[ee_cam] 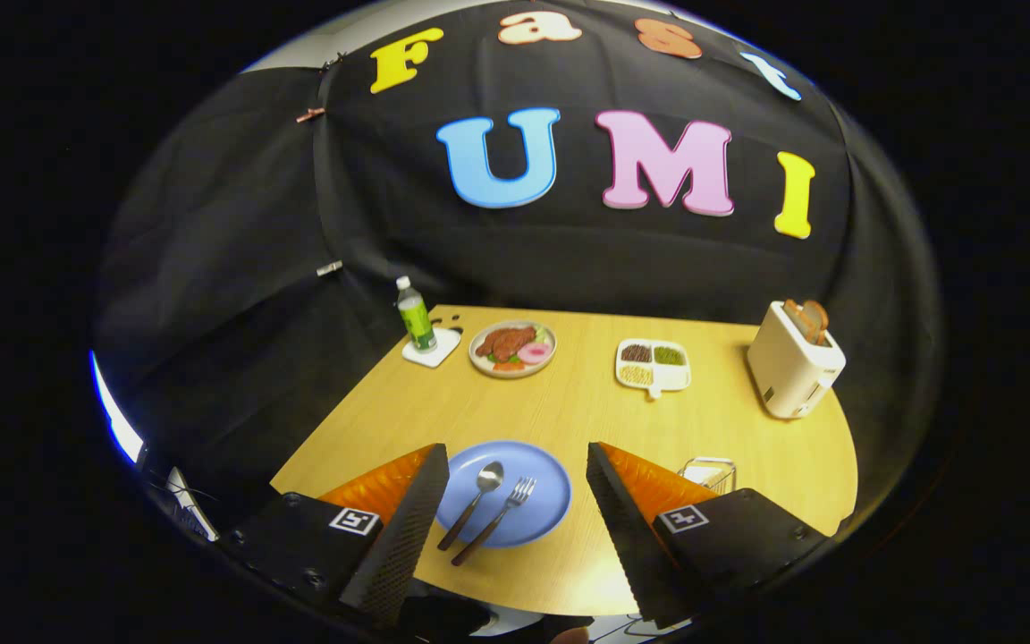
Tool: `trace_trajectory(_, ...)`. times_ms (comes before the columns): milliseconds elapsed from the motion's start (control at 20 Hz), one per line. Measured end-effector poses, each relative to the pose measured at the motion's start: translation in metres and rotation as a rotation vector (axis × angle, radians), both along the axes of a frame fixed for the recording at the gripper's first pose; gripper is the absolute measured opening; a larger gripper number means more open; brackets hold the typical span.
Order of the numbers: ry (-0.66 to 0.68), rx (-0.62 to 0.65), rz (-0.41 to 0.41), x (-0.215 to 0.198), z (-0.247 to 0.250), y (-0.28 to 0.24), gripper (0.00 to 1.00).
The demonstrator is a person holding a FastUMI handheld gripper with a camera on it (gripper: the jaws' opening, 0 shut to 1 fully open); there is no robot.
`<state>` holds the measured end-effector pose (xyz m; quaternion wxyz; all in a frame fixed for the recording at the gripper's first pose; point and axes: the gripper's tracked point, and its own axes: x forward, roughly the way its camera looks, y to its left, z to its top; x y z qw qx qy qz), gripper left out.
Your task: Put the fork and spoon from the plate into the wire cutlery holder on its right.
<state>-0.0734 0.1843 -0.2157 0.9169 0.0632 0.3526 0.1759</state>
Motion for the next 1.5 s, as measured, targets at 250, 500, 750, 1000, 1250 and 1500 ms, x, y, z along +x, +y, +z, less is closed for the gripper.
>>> trace_trajectory(250, 0.219, -0.008, 0.027, -0.015, -0.08, 0.027, 0.89)
trace_trajectory(500, 0.368, -0.091, 0.047, -0.023, -0.154, 0.041, 0.77)
trace_trajectory(750, 0.481, -0.132, 0.038, -0.032, -0.202, 0.051, 0.76)
trace_trajectory(1000, 0.534, -0.176, 0.024, -0.031, -0.225, 0.059, 0.52)
trace_trajectory(1250, 0.57, -0.154, 0.043, -0.034, -0.229, 0.063, 0.11)
trace_trajectory(1500, 0.508, -0.103, -0.008, -0.022, -0.205, 0.047, 0.09)
